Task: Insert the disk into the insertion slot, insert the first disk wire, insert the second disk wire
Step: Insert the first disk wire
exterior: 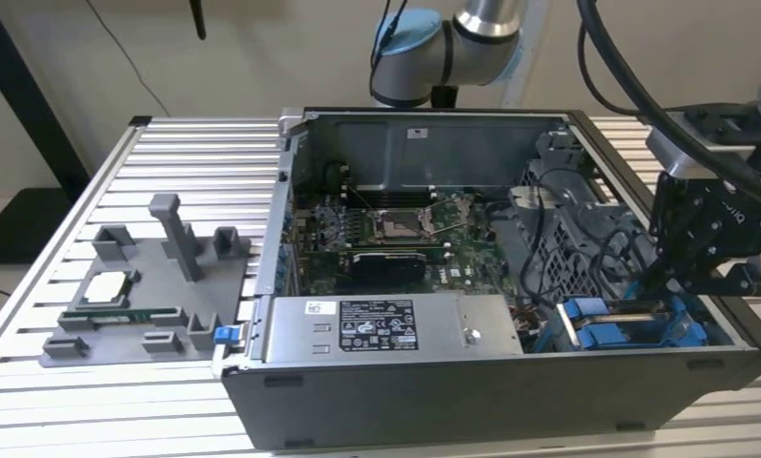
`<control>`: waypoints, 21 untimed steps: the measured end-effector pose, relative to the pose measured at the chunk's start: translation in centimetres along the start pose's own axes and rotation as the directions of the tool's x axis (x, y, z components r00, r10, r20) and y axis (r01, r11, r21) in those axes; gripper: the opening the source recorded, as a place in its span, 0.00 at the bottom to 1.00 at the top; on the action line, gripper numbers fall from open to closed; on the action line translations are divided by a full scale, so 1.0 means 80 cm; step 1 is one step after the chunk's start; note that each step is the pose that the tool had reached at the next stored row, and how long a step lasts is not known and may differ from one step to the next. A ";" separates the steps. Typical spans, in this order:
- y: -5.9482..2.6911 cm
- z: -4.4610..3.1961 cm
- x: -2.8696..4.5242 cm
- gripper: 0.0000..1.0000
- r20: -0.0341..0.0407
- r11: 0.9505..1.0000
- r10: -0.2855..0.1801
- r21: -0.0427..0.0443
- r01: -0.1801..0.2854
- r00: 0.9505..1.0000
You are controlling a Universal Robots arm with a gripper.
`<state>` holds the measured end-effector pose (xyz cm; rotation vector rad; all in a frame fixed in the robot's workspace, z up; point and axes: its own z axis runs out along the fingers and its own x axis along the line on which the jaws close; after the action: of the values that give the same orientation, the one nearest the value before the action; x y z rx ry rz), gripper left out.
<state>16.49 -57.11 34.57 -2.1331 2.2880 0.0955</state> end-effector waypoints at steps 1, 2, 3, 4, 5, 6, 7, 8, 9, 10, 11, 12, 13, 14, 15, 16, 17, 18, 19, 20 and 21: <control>0.000 0.0000 0.0005 0.00 0.000 1.000 0.000 0.000 0.000 1.000; 0.000 0.0002 0.0009 0.00 0.000 1.000 0.000 0.000 0.000 1.000; 0.000 0.0004 0.0012 0.00 0.000 1.000 0.000 0.000 0.000 1.000; 0.000 0.0005 0.0013 0.00 0.000 1.000 0.000 0.000 0.000 1.000; 0.001 0.0008 0.0015 0.00 0.000 1.000 0.000 0.000 0.000 1.000; 0.001 0.0012 0.0016 0.00 0.000 1.000 0.000 0.000 0.000 1.000; 0.001 0.0016 0.0017 0.00 0.000 1.000 0.000 0.000 0.000 1.000; 0.001 0.0022 0.0017 0.00 0.000 1.000 0.000 0.000 0.000 1.000; 0.002 0.0028 0.0017 0.00 0.000 1.000 0.000 0.000 0.000 1.000; 0.002 0.0033 0.0018 0.00 0.000 1.000 0.000 0.000 0.000 1.000; 0.002 0.0037 0.0018 0.00 0.000 1.000 0.000 0.000 0.000 1.000; 0.002 0.0040 0.0018 0.00 0.000 1.000 0.000 0.000 0.000 1.000; 0.002 0.0044 0.0018 0.00 0.000 1.000 0.000 0.000 0.000 1.000; 0.002 0.0046 0.0019 0.00 0.000 1.000 0.000 0.000 0.000 1.000; 0.002 0.0051 0.0019 0.00 0.000 1.000 0.000 0.000 0.000 1.000; 0.002 0.0056 0.0019 0.00 0.000 1.000 0.000 0.000 0.000 1.000; 0.001 0.0062 0.0019 0.00 0.000 1.000 0.000 0.000 0.000 1.000; 0.001 0.0067 0.0019 0.00 0.000 1.000 0.000 0.000 0.000 1.000; 0.001 0.0069 0.0020 0.00 0.000 1.000 0.000 0.000 0.000 1.000; 0.001 0.0071 0.0019 0.00 0.000 1.000 0.000 0.000 0.000 1.000; 0.001 0.0072 0.0018 0.00 0.000 1.000 0.000 0.000 0.000 1.000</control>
<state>16.34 -57.22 33.99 -2.1332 2.2881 0.0954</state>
